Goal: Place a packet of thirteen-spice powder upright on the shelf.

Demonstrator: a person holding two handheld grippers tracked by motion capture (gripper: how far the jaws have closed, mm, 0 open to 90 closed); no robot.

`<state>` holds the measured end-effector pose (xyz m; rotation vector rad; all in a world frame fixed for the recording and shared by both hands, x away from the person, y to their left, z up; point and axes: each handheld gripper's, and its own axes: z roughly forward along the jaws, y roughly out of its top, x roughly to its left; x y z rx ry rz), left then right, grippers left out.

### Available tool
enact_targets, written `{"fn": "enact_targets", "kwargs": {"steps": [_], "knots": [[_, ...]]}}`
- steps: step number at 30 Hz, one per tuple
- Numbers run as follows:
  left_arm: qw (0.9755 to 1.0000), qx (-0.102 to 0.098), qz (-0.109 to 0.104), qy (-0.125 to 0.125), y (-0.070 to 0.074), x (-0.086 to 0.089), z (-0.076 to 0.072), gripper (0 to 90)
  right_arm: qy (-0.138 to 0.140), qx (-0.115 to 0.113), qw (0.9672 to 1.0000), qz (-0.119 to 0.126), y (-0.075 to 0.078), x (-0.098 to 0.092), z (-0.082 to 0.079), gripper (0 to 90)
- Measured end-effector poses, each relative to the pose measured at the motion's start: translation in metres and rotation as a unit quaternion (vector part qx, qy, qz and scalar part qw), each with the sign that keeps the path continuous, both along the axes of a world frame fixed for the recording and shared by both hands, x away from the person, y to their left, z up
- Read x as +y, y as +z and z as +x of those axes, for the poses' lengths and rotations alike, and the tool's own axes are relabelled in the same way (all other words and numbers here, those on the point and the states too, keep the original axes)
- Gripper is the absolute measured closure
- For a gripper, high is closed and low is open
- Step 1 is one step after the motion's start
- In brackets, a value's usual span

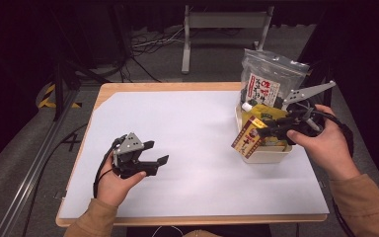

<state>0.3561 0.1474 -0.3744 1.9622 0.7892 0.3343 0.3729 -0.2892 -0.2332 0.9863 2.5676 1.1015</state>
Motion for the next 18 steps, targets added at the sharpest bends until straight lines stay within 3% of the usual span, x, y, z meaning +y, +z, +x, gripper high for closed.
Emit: {"fn": "enact_targets", "kwargs": {"steps": [12, 18], "knots": [[0.9997, 0.006, -0.011, 0.021, 0.0, 0.019, 0.005, 28.4, 0.003, -0.019, 0.9991, -0.038, 0.01, -0.02, 0.006, 68.1], [0.9994, 0.017, -0.016, 0.026, -0.002, 0.026, 0.007, 28.4, 0.016, -0.031, 0.9971, -0.067, 0.01, -0.024, 0.01, 68.0]]}}
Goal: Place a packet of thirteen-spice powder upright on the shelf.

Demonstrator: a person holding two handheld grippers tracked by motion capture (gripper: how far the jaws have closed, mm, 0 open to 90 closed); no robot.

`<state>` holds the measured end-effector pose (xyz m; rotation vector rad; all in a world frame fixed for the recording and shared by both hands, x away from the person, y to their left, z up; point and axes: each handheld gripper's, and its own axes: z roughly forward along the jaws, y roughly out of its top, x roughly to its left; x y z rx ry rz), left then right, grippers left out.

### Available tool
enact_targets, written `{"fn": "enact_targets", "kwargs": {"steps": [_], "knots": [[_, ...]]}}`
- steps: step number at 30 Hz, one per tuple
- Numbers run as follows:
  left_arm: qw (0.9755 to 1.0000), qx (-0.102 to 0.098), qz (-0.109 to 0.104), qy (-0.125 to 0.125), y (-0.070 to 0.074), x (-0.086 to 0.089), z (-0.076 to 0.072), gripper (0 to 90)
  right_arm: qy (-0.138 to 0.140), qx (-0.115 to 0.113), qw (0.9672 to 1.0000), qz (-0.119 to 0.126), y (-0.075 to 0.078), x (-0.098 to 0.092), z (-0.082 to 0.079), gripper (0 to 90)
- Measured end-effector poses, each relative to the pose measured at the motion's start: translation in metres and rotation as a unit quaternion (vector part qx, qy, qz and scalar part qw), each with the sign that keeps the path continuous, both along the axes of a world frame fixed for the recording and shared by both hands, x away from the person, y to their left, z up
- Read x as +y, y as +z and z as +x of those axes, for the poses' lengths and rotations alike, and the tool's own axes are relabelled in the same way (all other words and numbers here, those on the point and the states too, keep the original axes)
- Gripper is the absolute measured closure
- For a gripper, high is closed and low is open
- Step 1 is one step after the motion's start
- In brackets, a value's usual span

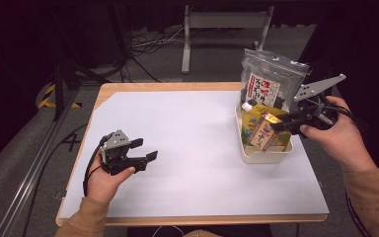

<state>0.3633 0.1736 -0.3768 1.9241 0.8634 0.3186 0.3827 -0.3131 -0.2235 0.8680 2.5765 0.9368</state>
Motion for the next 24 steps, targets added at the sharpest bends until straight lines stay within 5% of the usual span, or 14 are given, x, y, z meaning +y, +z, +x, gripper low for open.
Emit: {"fn": "enact_targets", "kwargs": {"steps": [10, 24], "knots": [[0.9999, 0.013, 0.001, 0.004, -0.005, 0.002, 0.002, 28.4, 0.038, -0.008, 0.9979, -0.051, -0.003, -0.004, 0.01, 68.0], [0.9997, 0.017, 0.004, 0.017, -0.008, 0.012, -0.004, 28.4, 0.086, -0.012, 0.9934, -0.075, -0.015, -0.007, 0.022, 68.0]]}}
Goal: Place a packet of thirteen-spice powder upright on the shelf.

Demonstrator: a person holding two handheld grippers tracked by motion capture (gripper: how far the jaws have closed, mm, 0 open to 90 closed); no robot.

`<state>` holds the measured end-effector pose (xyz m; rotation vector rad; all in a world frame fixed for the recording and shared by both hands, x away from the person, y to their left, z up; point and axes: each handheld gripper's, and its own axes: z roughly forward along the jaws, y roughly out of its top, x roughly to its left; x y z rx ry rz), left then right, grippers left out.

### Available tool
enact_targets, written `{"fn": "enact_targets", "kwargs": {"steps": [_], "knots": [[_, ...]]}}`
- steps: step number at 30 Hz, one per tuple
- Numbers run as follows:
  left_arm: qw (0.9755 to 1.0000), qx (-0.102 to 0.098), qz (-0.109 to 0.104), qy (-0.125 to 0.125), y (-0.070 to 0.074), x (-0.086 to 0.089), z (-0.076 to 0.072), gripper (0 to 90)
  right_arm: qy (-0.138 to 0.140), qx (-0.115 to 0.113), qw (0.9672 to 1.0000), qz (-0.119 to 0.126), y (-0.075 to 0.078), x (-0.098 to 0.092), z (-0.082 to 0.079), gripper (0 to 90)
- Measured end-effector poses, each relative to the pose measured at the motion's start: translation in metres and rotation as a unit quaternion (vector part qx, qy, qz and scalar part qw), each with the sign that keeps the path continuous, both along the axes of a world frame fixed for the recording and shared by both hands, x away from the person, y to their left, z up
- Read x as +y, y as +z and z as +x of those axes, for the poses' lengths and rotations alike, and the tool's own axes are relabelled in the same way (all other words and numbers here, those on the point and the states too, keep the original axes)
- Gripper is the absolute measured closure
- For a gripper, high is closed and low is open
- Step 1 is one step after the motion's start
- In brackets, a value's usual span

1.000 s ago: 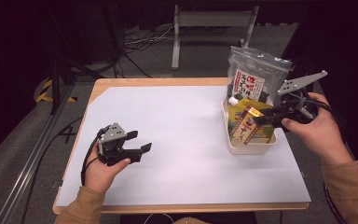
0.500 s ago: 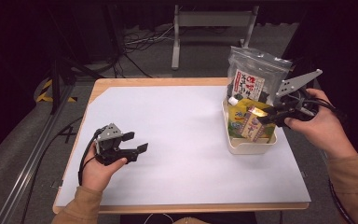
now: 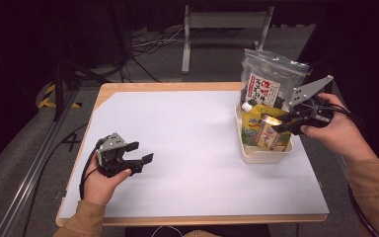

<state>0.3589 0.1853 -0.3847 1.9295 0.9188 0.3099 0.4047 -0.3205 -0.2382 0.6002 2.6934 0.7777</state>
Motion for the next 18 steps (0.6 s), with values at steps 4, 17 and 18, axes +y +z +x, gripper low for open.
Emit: {"fn": "enact_targets", "kwargs": {"steps": [4, 17, 18], "knots": [[1.0, 0.0, 0.0, 0.004, 0.0, 0.0023, -0.0018, 28.4, 0.018, -0.002, 0.9998, -0.009, -0.0022, 0.0043, 0.0026, 68.0], [1.0, -0.001, 0.001, 0.007, -0.0009, 0.0044, -0.0022, 28.6, 0.066, 0.016, 0.9975, -0.018, -0.0089, 0.0094, 0.0079, 67.9], [1.0, 0.0, 0.0, 0.006, -0.001, 0.0041, -0.0021, 28.6, 0.071, 0.014, 0.9972, -0.019, -0.0091, 0.0096, 0.0077, 67.9]]}}
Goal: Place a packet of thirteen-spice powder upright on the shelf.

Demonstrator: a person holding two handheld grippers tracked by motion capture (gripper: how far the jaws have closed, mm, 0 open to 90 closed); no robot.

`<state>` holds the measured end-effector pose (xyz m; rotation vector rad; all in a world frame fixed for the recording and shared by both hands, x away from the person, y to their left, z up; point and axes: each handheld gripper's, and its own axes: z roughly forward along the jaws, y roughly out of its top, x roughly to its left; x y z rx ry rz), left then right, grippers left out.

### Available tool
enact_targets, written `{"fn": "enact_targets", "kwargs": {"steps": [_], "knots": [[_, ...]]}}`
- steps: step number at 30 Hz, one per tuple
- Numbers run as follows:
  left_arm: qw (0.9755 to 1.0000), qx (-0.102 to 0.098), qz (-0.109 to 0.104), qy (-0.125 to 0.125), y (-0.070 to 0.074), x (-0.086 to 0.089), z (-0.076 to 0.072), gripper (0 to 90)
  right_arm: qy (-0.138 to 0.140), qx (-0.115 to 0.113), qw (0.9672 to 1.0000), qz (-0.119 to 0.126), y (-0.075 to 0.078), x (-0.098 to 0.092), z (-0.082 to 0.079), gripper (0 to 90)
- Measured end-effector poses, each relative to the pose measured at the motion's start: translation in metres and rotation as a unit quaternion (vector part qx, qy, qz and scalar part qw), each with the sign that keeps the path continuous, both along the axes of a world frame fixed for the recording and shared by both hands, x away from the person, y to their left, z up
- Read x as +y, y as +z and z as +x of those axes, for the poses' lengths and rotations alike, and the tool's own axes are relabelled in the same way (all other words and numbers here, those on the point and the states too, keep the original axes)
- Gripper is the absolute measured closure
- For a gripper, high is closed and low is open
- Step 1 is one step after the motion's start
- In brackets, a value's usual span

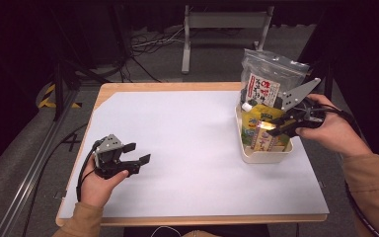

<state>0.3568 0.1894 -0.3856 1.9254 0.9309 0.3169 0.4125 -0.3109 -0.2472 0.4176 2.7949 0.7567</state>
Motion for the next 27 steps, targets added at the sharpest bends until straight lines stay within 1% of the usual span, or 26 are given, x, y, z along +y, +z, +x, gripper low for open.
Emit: {"fn": "enact_targets", "kwargs": {"steps": [1, 7, 9, 12, 14, 16, 18, 24, 27], "knots": [[1.0, 0.0, 0.0, 0.0, 0.0, 0.0, 0.0, 28.6, 0.0, 0.0, 1.0, 0.0, 0.0, 0.0, 0.0, 67.9], [1.0, 0.002, -0.001, -0.001, -0.0005, -0.0018, 0.0005, 28.7, 0.022, 0.001, 0.9998, -0.003, -0.0013, -0.0011, 0.0002, 68.0], [1.0, 0.0, 0.0, -0.001, -0.0007, -0.0019, 0.0011, 28.7, 0.026, 0.003, 0.9997, -0.003, -0.003, -0.0006, 0.0004, 68.0], [1.0, 0.003, -0.001, -0.001, -0.0009, -0.0026, 0.0009, 28.8, 0.033, 0.005, 0.9994, -0.009, -0.0068, 0.0017, 0.0008, 68.0], [1.0, 0.003, -0.001, -0.001, -0.001, -0.0026, 0.001, 28.7, 0.036, 0.004, 0.9993, -0.007, -0.0078, 0.0028, 0.0005, 68.0], [1.0, 0.003, -0.002, -0.003, -0.0013, -0.0027, 0.0013, 28.7, 0.04, 0.002, 0.9991, -0.009, -0.0081, 0.0039, -0.0005, 67.9], [1.0, 0.001, 0.002, -0.003, -0.0015, -0.0026, 0.0017, 28.8, 0.046, 0.001, 0.9989, -0.012, -0.0078, 0.0044, -0.0011, 68.0], [1.0, 0.002, -0.002, -0.003, -0.0012, -0.0025, 0.0017, 28.8, 0.064, 0.01, 0.9978, -0.008, -0.0073, 0.0033, 0.0013, 68.1], [1.0, 0.005, -0.003, -0.001, -0.0019, -0.0025, 0.0019, 28.8, 0.074, 0.01, 0.9972, -0.008, -0.0066, 0.0027, 0.002, 68.1]]}}
